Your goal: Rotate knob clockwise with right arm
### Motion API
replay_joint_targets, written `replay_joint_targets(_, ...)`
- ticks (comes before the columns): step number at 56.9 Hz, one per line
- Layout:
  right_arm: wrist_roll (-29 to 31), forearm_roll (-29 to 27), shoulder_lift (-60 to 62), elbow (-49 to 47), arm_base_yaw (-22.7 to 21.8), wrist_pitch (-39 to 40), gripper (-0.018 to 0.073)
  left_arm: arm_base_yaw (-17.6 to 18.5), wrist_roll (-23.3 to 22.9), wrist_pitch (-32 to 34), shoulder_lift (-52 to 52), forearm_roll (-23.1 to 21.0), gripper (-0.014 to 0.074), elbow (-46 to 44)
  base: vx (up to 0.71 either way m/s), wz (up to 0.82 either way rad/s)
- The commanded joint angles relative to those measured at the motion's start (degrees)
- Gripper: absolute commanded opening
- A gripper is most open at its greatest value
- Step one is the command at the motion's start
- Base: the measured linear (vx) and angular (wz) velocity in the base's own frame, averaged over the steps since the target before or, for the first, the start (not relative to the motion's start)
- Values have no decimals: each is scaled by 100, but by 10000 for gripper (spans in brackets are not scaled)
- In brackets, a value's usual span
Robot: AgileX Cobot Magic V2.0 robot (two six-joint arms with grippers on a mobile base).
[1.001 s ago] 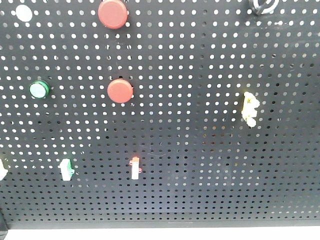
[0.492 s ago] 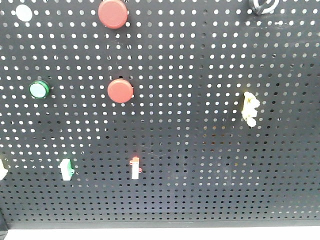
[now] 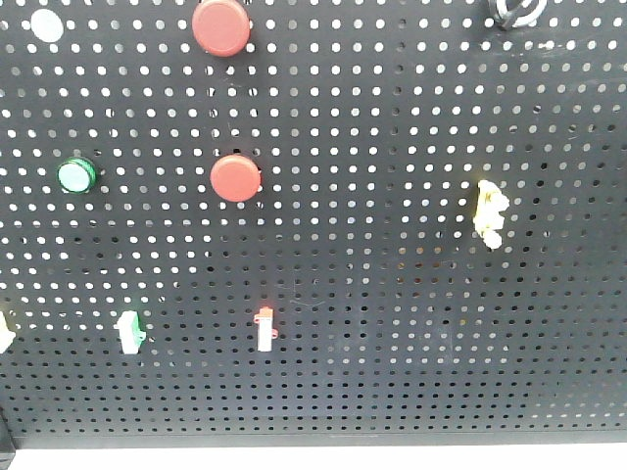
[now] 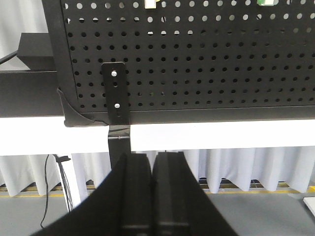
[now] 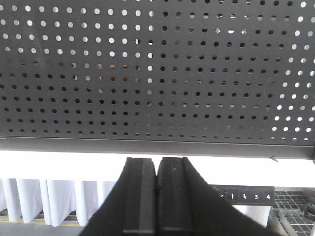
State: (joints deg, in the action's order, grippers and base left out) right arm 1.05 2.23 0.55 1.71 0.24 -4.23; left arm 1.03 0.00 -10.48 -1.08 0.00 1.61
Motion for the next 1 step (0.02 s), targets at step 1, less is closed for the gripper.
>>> replay_joint_targets(1,3,15,67,78,-28,469,-8,56,0,445,-46,-39,-6,150,0,0)
